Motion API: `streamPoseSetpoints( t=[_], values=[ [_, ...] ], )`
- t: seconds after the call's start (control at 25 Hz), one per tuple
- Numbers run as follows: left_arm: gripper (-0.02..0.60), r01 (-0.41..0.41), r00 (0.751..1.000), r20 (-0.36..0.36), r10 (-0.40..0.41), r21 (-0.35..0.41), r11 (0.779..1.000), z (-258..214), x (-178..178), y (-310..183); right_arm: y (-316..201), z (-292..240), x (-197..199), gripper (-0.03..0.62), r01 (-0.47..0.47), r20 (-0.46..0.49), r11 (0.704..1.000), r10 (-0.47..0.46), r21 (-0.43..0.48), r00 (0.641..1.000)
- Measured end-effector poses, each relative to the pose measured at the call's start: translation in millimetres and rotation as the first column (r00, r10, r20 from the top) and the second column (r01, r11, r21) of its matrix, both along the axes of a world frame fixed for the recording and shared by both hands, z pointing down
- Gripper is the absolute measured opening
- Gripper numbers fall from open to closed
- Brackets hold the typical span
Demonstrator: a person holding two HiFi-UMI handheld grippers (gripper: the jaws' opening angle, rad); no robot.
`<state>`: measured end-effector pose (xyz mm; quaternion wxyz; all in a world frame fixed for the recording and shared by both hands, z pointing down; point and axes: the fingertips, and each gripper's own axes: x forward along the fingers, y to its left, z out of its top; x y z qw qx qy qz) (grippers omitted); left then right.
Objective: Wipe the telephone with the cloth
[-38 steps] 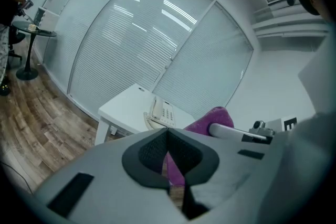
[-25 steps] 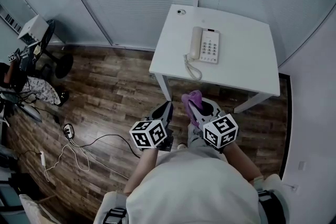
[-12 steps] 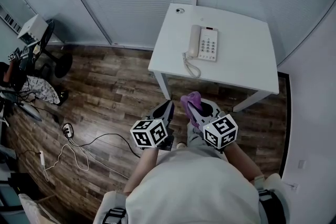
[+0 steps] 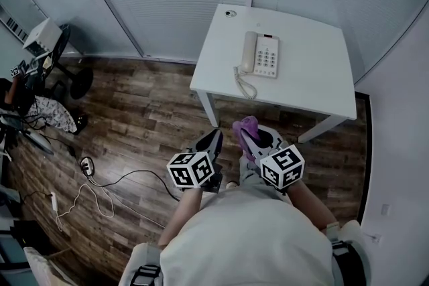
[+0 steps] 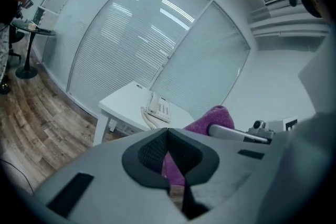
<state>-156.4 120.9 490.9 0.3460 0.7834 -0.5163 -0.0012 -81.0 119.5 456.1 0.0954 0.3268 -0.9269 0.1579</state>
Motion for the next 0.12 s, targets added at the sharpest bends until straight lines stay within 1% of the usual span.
streamPoseSetpoints(
  t=[0.12],
  values=[
    [0.020, 0.000, 1.000, -0.003, 0.000, -0.003, 1.000, 0.6, -3.3, -0.9, -1.1, 1.6, 0.1, 0.060, -0.006, 0.002, 1.000, 0.006, -0.007, 1.000]
  ],
)
